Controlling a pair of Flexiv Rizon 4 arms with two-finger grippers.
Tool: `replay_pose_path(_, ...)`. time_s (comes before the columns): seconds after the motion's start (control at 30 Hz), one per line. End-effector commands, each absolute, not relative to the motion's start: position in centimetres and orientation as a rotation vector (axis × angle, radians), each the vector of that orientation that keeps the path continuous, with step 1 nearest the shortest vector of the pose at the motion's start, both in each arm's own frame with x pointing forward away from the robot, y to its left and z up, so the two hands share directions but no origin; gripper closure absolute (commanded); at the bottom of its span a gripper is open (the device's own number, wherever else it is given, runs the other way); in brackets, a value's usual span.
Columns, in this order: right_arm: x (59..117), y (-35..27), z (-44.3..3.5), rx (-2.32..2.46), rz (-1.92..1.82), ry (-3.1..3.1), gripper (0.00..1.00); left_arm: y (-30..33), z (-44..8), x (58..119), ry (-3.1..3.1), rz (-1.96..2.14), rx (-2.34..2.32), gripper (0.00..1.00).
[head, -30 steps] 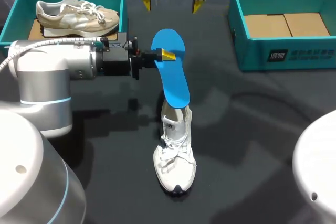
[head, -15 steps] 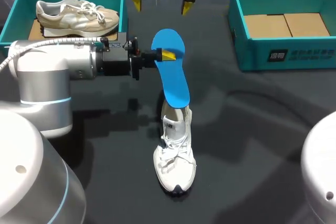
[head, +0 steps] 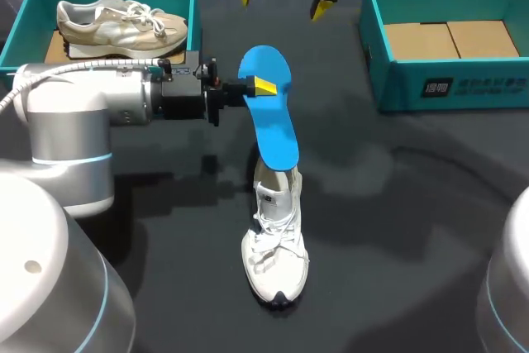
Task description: Take the shoe out of the shoebox, open the shoe tongue, remove and reinsert the insole, then place the shoe into the shoebox
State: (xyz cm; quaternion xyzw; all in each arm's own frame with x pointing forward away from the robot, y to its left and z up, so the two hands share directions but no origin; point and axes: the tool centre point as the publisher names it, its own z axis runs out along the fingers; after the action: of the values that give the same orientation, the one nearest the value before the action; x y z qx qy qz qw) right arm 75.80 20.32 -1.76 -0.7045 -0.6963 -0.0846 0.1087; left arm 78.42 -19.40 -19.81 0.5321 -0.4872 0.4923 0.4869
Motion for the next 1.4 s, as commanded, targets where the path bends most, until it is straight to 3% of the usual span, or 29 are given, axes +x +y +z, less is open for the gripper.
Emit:
replay_pose_path(0.03,76.0,18.8,-2.1,-1.953,-0.433,-1.931,0.00,-19.4,-19.9,78.4,-1.184,1.200,1.295,1.00)
replay_pose_path(1.4,75.4,16.8,-9.2,-1.553,-1.022,-1.355,0.00,-19.4,-19.9,78.4,-1.184,1.200,1.295,1.00)
